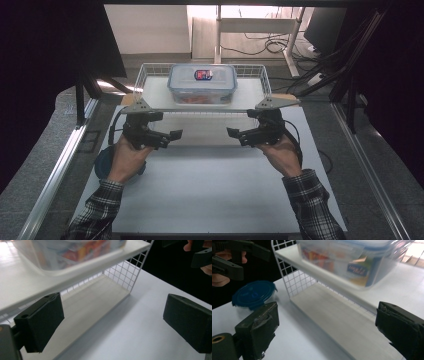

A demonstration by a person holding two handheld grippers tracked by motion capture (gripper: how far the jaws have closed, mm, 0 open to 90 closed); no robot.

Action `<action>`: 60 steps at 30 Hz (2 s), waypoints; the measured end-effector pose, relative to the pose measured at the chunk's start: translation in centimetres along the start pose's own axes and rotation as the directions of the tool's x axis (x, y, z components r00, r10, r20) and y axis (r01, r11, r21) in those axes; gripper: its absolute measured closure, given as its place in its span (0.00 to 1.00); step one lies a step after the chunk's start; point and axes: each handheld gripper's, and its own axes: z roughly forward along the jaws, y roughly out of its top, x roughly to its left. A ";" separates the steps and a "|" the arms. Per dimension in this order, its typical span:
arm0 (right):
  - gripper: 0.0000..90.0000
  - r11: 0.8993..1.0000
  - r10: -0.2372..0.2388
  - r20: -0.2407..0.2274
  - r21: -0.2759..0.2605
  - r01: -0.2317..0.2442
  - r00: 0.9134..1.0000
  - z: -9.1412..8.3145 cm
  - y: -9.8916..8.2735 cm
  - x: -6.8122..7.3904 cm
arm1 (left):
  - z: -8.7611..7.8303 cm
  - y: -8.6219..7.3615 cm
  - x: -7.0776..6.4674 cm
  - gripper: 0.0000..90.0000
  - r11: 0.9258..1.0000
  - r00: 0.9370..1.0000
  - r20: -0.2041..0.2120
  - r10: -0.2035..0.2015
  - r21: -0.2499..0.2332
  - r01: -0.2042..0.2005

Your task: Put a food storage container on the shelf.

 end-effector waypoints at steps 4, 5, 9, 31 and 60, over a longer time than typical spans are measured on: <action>0.04 1.000 -0.005 0.002 0.010 0.005 1.000 -0.2 -0.9 0.6 | -0.2 -1.1 -1.4 0.02 0.999 0.999 -0.017 0.041 0.001 -0.041; 0.04 1.000 -0.012 0.002 0.008 0.012 1.000 -0.2 -1.2 0.8 | -0.2 -1.4 -1.7 0.02 0.999 0.999 -0.020 0.050 0.003 -0.050; 0.03 1.000 -0.023 0.009 0.007 0.023 1.000 -0.5 -2.3 1.6 | -0.3 -2.6 -2.8 0.01 0.997 0.997 -0.026 0.075 0.007 -0.075; 0.02 0.999 -0.037 0.030 0.037 0.036 0.999 -1.3 -8.9 4.4 | 0.3 -10.1 -6.1 0.00 0.998 0.998 0.002 0.063 0.023 -0.063; 0.02 0.991 0.001 0.022 0.131 -0.004 1.000 -0.6 -17.9 7.2 | 1.0 -18.2 -7.3 0.01 0.995 0.998 0.005 0.063 0.072 -0.063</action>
